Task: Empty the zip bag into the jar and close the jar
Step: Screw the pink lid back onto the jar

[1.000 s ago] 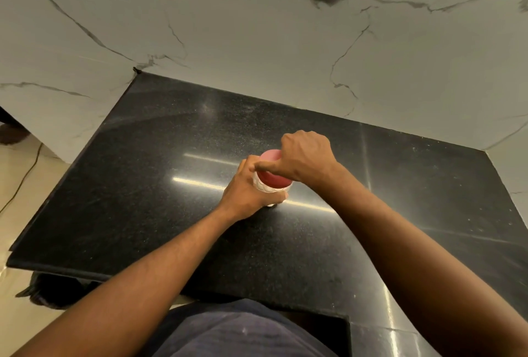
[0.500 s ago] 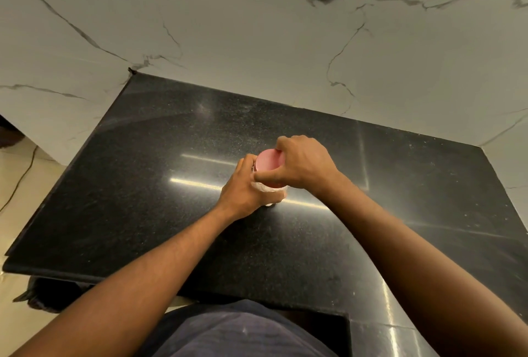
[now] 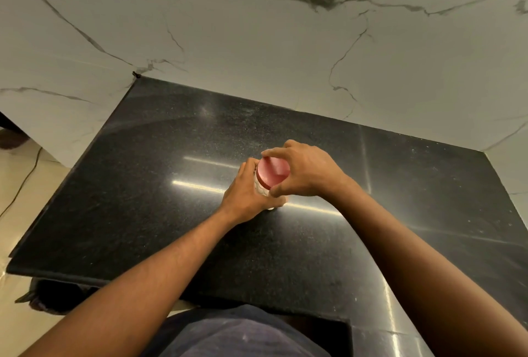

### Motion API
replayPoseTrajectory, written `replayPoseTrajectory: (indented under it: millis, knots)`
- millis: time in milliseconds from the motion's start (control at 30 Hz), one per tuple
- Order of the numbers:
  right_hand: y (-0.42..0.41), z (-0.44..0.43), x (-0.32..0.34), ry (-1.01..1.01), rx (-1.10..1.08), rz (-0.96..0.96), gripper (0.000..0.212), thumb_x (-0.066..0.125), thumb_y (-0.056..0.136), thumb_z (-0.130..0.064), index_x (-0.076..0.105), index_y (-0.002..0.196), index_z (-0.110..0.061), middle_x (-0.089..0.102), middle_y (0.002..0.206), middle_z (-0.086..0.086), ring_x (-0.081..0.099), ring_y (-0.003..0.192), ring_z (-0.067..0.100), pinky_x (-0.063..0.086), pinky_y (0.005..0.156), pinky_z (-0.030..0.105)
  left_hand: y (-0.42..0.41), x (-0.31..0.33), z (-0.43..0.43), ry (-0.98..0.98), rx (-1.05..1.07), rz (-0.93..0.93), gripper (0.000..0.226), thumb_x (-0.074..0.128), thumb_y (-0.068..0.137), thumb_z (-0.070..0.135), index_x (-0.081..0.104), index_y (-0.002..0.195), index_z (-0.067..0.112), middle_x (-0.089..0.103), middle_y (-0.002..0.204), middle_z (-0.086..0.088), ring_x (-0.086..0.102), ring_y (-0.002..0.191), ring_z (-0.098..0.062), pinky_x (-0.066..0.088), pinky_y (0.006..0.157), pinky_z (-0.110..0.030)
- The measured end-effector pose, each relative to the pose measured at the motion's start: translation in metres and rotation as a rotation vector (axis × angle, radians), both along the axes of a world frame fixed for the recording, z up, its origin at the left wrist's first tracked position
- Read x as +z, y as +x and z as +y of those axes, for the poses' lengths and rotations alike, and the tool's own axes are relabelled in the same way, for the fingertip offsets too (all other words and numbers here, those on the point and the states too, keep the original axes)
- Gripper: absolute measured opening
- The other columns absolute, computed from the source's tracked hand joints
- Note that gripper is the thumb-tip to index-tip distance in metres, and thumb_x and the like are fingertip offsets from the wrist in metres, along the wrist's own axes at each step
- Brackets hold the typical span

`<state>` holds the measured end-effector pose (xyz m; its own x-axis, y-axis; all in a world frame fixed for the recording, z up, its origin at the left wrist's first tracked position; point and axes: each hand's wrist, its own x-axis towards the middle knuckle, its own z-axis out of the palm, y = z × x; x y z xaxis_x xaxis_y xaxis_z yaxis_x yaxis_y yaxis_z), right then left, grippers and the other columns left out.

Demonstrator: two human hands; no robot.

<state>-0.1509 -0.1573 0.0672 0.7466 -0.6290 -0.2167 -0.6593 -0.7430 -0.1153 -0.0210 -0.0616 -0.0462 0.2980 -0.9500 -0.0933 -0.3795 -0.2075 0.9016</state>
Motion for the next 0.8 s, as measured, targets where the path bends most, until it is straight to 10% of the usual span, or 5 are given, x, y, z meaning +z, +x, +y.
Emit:
replayPoseTrajectory:
  millis: [333,467,600,800]
  knots:
    - [0.011,0.017,-0.023,-0.317,-0.273,-0.039,0.090,0.028,0.064,-0.102,0.046,0.093,-0.018,0.047,0.062,-0.005,0.053,0.057,0.020,0.032,0.049,0.027,0.000,-0.001,-0.004,0.011,-0.035,-0.034,0.090,0.093,0.054,0.061,0.047,0.127,0.035,0.050,0.121,0.014,0.062,0.108,-0.010,0.062,0.085,-0.048]
    - [-0.005,0.019,-0.030,-0.216,-0.316,-0.077,0.104,0.018,0.069,-0.104,0.057,0.113,-0.019,0.068,0.102,0.004,0.062,0.082,0.023,0.045,0.066,0.034,0.003,0.000,0.001,-0.002,-0.063,0.024,0.096,0.097,0.056,0.058,0.039,0.132,0.043,0.048,0.134,0.009,0.057,0.122,-0.012,0.059,0.100,-0.042]
    - [-0.038,0.036,-0.052,0.327,-0.503,-0.520,0.095,0.058,0.084,-0.081,0.031,0.159,-0.030,0.045,0.160,0.002,0.057,0.132,0.023,0.051,0.104,0.044,0.005,-0.008,0.023,0.004,0.010,0.164,0.122,0.098,0.066,0.047,0.023,0.162,0.039,0.033,0.166,0.000,0.036,0.149,-0.017,0.039,0.120,-0.048]
    - [-0.048,0.066,-0.104,0.637,-0.534,-0.937,0.081,0.082,0.089,-0.040,0.036,0.156,-0.040,0.049,0.146,-0.026,0.051,0.125,-0.020,0.049,0.094,0.008,0.005,-0.009,0.031,-0.039,0.018,0.161,0.083,0.089,0.080,0.041,0.047,0.152,0.034,0.057,0.152,0.009,0.053,0.136,-0.006,0.047,0.106,-0.018]
